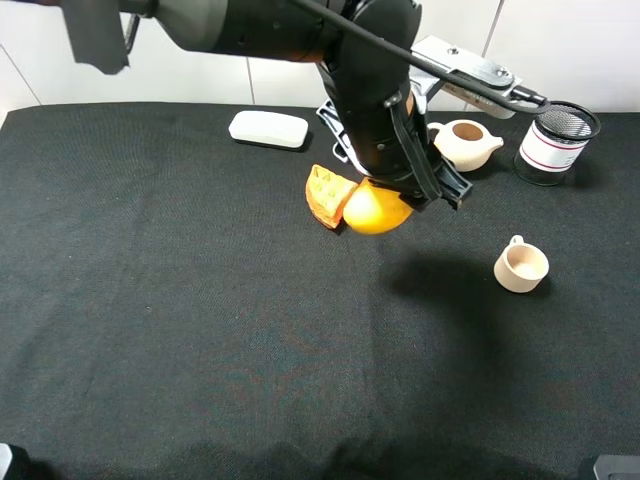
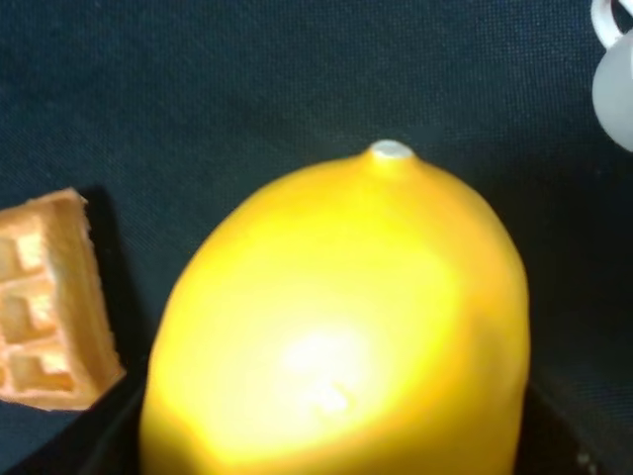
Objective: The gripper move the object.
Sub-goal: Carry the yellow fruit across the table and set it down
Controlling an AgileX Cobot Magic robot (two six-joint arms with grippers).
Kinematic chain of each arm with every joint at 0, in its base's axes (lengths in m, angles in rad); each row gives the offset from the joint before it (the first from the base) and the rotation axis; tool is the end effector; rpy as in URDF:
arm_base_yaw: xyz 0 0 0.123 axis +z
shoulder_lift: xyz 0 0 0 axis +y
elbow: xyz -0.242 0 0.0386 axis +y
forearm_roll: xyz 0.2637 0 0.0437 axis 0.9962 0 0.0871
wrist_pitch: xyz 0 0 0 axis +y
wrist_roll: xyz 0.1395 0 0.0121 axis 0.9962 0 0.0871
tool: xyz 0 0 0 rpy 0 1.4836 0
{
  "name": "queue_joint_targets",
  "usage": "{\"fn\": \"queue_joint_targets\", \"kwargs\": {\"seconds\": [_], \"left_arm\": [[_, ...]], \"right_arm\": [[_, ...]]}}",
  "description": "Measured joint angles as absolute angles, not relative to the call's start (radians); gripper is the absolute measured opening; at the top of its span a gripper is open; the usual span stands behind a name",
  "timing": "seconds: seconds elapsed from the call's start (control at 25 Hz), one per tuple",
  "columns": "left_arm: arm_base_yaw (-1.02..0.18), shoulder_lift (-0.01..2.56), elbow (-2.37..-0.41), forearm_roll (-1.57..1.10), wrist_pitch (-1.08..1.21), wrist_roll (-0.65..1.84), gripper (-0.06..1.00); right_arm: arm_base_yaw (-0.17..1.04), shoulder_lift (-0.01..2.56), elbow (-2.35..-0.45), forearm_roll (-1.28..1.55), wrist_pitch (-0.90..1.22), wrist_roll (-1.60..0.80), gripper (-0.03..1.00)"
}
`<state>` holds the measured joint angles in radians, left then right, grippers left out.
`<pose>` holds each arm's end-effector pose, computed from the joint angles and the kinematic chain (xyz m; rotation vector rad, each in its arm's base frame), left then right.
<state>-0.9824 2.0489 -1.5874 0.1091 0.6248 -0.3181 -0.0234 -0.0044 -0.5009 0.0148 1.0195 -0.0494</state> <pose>0.2722 -0.3919 0.1245 0.9365 2.4359 -0.3707 0.0948 -0.0005 0.2684 -0.0263 1.9977 -0.0292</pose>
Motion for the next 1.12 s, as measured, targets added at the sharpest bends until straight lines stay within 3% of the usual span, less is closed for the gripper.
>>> {"fn": "queue_joint_targets", "kwargs": {"seconds": [0.56, 1.12], "left_arm": [[-1.018, 2.362, -2.097, 0.011, 0.904, -0.372, 0.69], [-1.018, 2.486, -2.164, -0.031, 0.920, -0.430, 0.69]], "right_arm": [[-0.023, -0.004, -0.501, -0.018, 1.020, -0.049, 0.69], [-0.023, -0.004, -0.501, -0.022, 1.020, -0.049, 0.69]]}}
